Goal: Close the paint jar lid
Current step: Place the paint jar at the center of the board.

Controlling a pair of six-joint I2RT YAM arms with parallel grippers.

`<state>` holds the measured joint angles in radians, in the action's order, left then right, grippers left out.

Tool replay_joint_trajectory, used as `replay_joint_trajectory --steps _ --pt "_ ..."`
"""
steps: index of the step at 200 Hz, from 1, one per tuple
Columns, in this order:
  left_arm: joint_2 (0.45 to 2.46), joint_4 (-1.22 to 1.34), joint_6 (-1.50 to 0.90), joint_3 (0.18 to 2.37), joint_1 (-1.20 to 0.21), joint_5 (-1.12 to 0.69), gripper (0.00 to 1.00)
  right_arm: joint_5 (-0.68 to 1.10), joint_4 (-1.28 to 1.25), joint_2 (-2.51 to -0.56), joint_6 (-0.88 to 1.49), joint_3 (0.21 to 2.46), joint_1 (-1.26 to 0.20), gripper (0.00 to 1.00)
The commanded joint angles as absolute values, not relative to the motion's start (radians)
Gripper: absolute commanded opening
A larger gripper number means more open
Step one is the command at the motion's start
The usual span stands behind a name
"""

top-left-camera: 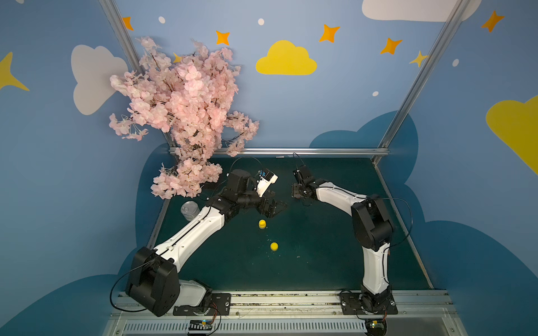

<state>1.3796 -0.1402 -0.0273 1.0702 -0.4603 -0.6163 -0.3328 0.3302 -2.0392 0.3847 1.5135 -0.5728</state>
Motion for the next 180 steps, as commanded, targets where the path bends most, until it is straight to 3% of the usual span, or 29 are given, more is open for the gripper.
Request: replay_joint_trajectory --steps 1,37,69,104,121,134,180 --pt "1.362 -0.108 -0.021 1.059 -0.456 -0.635 1.00 -0.344 0.348 -1.966 0.327 1.514 -0.569 0.77" --pt "1.315 -0.050 -0.077 1.041 -0.456 -0.634 1.00 -0.325 0.327 -1.816 0.232 1.435 -0.563 0.82" --pt "1.242 0.082 -0.068 0.985 -0.460 -0.747 1.00 -0.218 0.313 -1.634 0.177 1.336 -0.551 0.83" --pt "1.221 -0.105 -0.008 1.059 -0.508 -0.531 1.00 -0.149 0.351 -1.456 0.162 1.205 -0.549 0.83" --pt "1.198 -0.121 0.034 1.044 -0.601 -0.315 1.00 -0.135 0.343 -1.348 0.173 1.117 -0.548 0.83" --pt "1.149 -0.111 0.087 1.011 -0.660 -0.262 1.00 -0.117 0.342 -1.264 0.165 1.056 -0.548 0.83" --pt "0.791 0.088 -0.263 0.714 -0.664 -0.049 1.00 0.019 0.259 -0.991 0.166 0.803 -0.551 0.83"
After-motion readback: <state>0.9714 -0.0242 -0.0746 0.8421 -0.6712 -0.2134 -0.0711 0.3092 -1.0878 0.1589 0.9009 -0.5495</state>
